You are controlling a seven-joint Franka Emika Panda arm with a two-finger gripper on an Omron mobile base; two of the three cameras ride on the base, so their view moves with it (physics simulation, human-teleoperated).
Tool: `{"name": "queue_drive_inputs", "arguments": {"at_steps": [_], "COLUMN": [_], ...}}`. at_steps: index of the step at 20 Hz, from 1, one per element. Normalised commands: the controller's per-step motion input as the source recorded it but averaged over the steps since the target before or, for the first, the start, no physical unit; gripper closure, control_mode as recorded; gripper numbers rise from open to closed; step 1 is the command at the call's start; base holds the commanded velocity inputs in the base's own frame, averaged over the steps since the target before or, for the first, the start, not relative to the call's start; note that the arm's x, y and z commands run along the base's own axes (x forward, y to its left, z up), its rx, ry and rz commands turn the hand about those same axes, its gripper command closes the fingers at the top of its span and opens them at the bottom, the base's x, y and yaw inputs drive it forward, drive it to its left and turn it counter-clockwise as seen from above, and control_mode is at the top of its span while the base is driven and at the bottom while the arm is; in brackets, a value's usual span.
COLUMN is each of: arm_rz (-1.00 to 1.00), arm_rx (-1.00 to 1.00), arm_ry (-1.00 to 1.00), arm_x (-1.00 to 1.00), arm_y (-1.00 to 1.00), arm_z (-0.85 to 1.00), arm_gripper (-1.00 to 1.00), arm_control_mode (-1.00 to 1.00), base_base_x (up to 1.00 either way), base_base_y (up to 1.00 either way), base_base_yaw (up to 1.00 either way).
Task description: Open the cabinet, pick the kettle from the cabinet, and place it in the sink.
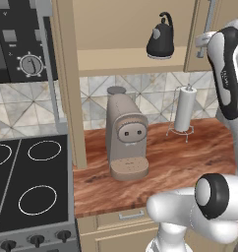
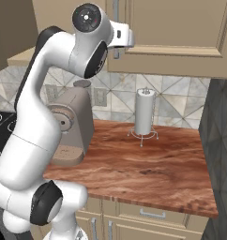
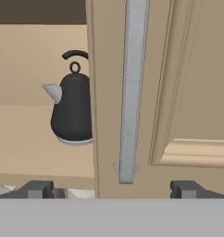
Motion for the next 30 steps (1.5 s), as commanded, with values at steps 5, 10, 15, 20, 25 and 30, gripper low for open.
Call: {"name": "queue_drive_inputs", "arguments": {"at_steps": [5, 10, 15, 20, 25, 30], "arm_rz": [0.00, 0.00, 0.00, 0.00, 0.00, 0.00], "arm_rx": [0.00, 0.00, 0.01, 0.02, 0.03, 0.01], "arm_ry": [0.00, 0.00, 0.00, 0.00, 0.00, 0.00], "arm_x": [0.32, 0.27, 0.30, 0.30, 0.29, 0.26], "arm_y": [-0.05, -0.10, -0.15, -0.06, -0.02, 0.04], "arm_z": [0.00, 0.00, 0.00, 0.00, 0.00, -0.02], "arm_gripper": [-1.00, -1.00, -1.00, -1.00, -1.00, 1.00], "arm_control_mode": [-1.00, -1.00, -1.00, -1.00, -1.00, -1.00], "base_base_x": [0.00, 0.00, 0.00, 0.00, 0.00, 0.00], "base_base_y": [0.00, 0.00, 0.00, 0.00, 0.00, 0.00], "base_base_yaw": [0.00, 0.00, 0.00, 0.00, 0.00, 0.00]}}
